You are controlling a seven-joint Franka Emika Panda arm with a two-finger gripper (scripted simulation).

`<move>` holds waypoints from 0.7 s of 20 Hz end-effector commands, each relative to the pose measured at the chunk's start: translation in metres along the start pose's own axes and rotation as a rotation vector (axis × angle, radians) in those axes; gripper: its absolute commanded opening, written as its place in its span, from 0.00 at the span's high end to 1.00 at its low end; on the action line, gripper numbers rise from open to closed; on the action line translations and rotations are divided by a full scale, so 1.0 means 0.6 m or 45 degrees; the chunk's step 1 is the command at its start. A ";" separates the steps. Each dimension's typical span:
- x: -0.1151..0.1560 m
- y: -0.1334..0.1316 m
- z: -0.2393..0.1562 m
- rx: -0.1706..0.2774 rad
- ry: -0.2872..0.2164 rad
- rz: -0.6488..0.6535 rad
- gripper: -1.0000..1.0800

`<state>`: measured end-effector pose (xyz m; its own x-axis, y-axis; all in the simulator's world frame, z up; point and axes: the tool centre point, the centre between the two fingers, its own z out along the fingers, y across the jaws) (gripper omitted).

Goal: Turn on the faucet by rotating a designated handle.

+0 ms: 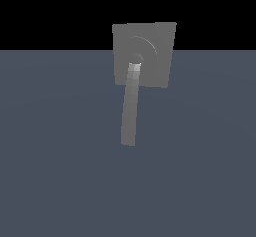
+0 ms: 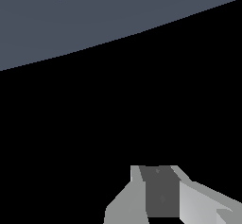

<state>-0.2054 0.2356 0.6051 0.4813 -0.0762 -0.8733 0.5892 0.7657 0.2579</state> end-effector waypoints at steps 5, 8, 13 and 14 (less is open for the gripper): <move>0.090 0.062 -0.064 -0.222 -0.207 -0.528 1.00; 0.147 0.081 -0.089 -0.308 -0.299 -0.787 1.00; 0.258 0.093 -0.122 -0.433 -0.446 -1.234 1.00; 0.283 0.092 -0.127 -0.456 -0.474 -1.326 1.00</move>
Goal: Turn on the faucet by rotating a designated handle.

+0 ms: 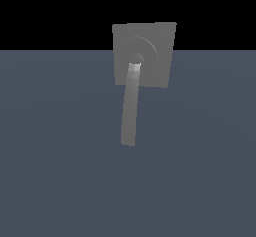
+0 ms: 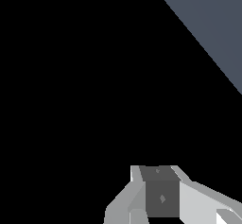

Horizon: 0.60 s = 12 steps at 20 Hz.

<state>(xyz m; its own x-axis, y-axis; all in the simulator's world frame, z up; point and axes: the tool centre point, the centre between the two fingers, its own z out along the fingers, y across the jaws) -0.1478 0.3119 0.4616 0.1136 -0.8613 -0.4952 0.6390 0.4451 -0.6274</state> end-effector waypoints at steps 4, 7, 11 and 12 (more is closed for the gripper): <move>0.078 0.110 -0.046 -0.147 -0.132 -0.514 1.00; 0.138 0.162 -0.070 -0.227 -0.196 -0.799 1.00; 0.233 0.219 -0.102 -0.336 -0.273 -1.183 1.00; 0.260 0.231 -0.110 -0.364 -0.291 -1.280 1.00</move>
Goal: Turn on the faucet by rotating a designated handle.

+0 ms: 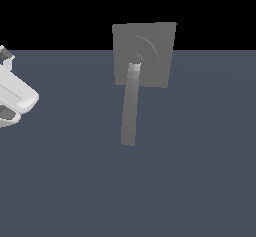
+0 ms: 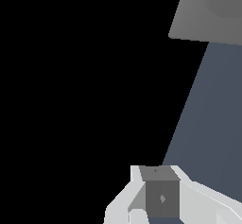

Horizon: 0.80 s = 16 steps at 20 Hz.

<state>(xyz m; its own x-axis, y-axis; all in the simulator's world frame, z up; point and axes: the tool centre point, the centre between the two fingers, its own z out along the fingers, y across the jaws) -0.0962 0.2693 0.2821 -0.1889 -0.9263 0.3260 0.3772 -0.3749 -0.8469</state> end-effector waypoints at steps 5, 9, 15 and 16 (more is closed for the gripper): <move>0.055 0.187 -0.046 -0.205 -0.128 -0.627 1.00; 0.107 0.280 -0.078 -0.325 -0.199 -0.957 1.00; 0.179 0.367 -0.118 -0.461 -0.280 -1.304 1.00; 0.188 0.377 -0.123 -0.478 -0.290 -1.345 1.00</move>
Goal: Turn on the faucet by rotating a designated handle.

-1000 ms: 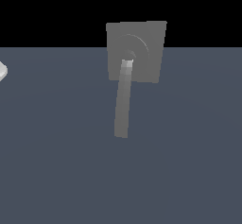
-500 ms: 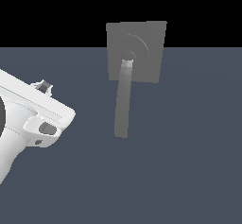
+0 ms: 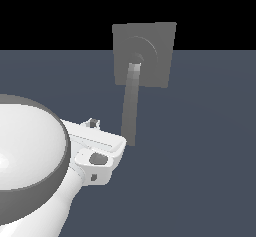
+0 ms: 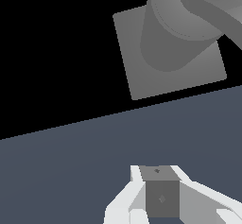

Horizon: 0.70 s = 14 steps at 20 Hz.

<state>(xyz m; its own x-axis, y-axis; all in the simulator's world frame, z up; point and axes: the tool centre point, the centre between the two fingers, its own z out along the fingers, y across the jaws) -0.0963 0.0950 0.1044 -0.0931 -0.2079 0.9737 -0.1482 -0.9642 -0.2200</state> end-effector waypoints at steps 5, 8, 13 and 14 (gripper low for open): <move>-0.020 0.068 -0.008 -0.079 -0.058 -0.205 1.00; -0.022 0.076 -0.009 -0.087 -0.064 -0.227 1.00; -0.020 0.080 -0.009 -0.086 -0.063 -0.224 1.00; -0.019 0.085 -0.009 -0.086 -0.063 -0.224 1.00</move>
<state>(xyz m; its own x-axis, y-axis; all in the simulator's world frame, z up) -0.1074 0.0525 0.0815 -0.0117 -0.0471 0.9988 -0.2233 -0.9735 -0.0486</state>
